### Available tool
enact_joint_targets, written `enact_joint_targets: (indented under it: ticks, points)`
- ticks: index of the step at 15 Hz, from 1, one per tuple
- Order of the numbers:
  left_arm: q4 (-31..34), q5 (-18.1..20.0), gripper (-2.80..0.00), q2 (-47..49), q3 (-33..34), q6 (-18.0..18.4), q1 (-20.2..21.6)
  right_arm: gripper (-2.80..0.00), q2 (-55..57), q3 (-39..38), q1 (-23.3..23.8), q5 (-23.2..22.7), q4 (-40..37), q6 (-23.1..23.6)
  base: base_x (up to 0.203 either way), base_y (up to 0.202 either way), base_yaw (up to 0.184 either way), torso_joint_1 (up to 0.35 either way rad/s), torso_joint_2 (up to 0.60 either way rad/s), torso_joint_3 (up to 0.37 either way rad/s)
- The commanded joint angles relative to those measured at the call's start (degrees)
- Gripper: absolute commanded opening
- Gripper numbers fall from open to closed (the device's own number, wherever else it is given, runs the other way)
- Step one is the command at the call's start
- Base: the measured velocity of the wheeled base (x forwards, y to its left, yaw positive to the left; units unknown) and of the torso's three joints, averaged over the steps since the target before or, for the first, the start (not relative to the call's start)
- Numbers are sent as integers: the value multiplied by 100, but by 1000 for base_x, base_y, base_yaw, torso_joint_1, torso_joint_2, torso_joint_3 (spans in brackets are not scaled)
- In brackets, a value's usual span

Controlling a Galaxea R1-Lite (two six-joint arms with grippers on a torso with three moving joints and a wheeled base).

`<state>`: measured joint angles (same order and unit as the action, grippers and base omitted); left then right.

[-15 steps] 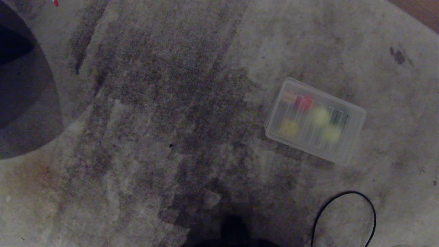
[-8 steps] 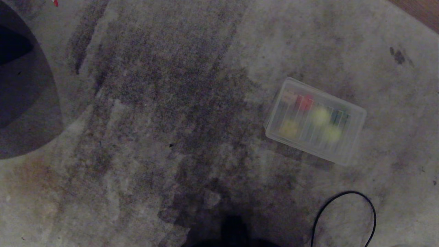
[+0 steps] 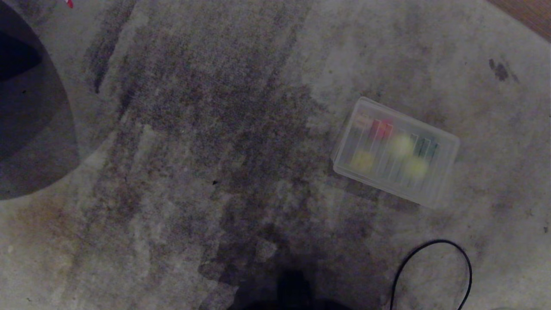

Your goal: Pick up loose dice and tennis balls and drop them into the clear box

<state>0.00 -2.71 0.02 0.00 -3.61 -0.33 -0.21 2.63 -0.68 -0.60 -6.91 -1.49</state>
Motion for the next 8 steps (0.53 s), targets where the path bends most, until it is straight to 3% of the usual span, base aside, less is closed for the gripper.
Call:
enact_joint_targets:
  ticks: [1, 4, 8]
  points:
    - [0, -11, -280, 6, 9, -8, -2, -280, 21, -5, -2, -2, -3, -1, 0, 0, 0, 0, 0, 0]
    - [0, -20, -280, 6, 9, -17, -2, -280, 21, 0, -2, 7, -3, 8, 0, 0, 0, 1, 1, 11]
    - [0, -20, -280, 6, 9, -17, -2, -280, 21, 0, -2, 7, -3, 17, 0, 0, 0, 5, 3, 168]
